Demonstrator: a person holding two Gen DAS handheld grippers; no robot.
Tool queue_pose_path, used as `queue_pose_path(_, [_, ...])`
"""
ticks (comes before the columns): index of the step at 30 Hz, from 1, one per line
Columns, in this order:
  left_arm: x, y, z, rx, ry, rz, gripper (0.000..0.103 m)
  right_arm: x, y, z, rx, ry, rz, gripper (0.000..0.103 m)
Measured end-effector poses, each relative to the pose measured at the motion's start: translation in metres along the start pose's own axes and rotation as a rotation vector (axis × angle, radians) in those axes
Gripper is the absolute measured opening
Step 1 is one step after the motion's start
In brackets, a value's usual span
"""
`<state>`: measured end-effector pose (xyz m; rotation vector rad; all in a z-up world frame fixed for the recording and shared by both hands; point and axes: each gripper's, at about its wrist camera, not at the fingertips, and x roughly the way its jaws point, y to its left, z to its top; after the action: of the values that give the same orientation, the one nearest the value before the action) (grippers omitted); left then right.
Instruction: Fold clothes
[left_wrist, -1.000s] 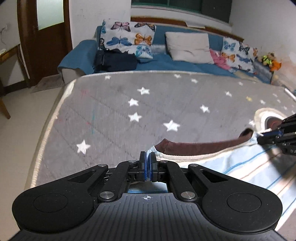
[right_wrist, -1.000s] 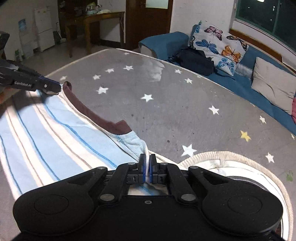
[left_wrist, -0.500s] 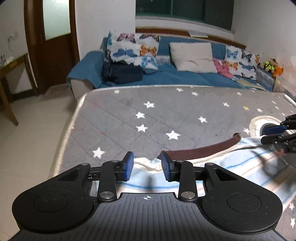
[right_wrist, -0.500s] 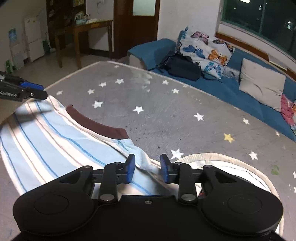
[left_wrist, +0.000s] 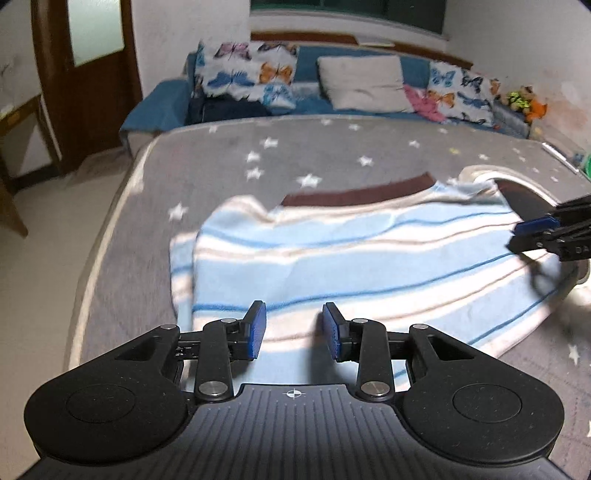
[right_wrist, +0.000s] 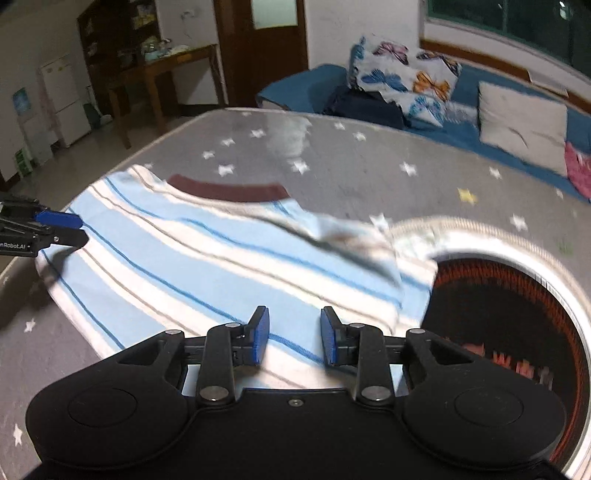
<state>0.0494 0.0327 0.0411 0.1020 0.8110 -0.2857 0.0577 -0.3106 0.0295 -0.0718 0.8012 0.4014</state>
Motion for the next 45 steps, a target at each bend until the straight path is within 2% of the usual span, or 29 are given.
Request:
queue_pose_path(3, [-0.007, 0.003, -0.001, -0.008, -0.018, 0.002, 0.035, -0.014, -0.005, -0.006, 0.033, -0.022, -0.013, 0.038])
queue_pose_path(5, [-0.013, 0.007, -0.002, -0.013, -0.032, 0.015, 0.035, -0.021, -0.008, -0.010, 0.046, -0.033, -0.032, 0.046])
queue_pose_path(11, [-0.015, 0.024, -0.005, -0.087, -0.050, 0.067, 0.036, -0.022, -0.022, -0.018, 0.108, -0.046, -0.082, 0.058])
queue_pose_path(14, [-0.013, 0.031, -0.003, -0.114, -0.046, 0.109, 0.043, -0.017, -0.028, -0.019, 0.125, -0.051, -0.100, 0.069])
queue_pose_path(16, [-0.008, 0.036, -0.001, -0.136, -0.036, 0.114, 0.045, -0.008, -0.032, -0.017, 0.140, -0.048, -0.121, 0.070])
queue_pose_path(21, [0.000, 0.049, 0.004, -0.178, -0.017, 0.094, 0.051, 0.003, -0.041, -0.018, 0.188, -0.044, -0.097, 0.070])
queue_pose_path(26, [0.010, 0.052, 0.010, -0.174, -0.002, 0.097, 0.055, 0.009, -0.043, -0.018, 0.202, -0.049, -0.063, 0.070])
queue_pose_path(35, [0.015, 0.056, 0.015, -0.204, -0.001, 0.074, 0.064, 0.010, -0.037, -0.013, 0.200, -0.042, -0.029, 0.035])
queue_pose_path(38, [0.022, 0.055, 0.015, -0.205, 0.017, 0.076, 0.063, 0.009, -0.034, -0.012, 0.193, -0.048, -0.028, 0.024])
queue_pose_path(40, [0.023, 0.054, 0.015, -0.217, 0.017, 0.050, 0.052, 0.007, -0.032, -0.011, 0.180, -0.055, -0.037, 0.018])
queue_pose_path(42, [0.023, 0.051, 0.016, -0.221, 0.017, 0.007, 0.025, 0.004, -0.029, -0.009, 0.163, -0.062, -0.045, 0.016])
queue_pose_path(45, [0.020, 0.049, 0.020, -0.218, 0.018, 0.014, 0.015, -0.004, -0.025, -0.004, 0.138, -0.081, -0.057, 0.015])
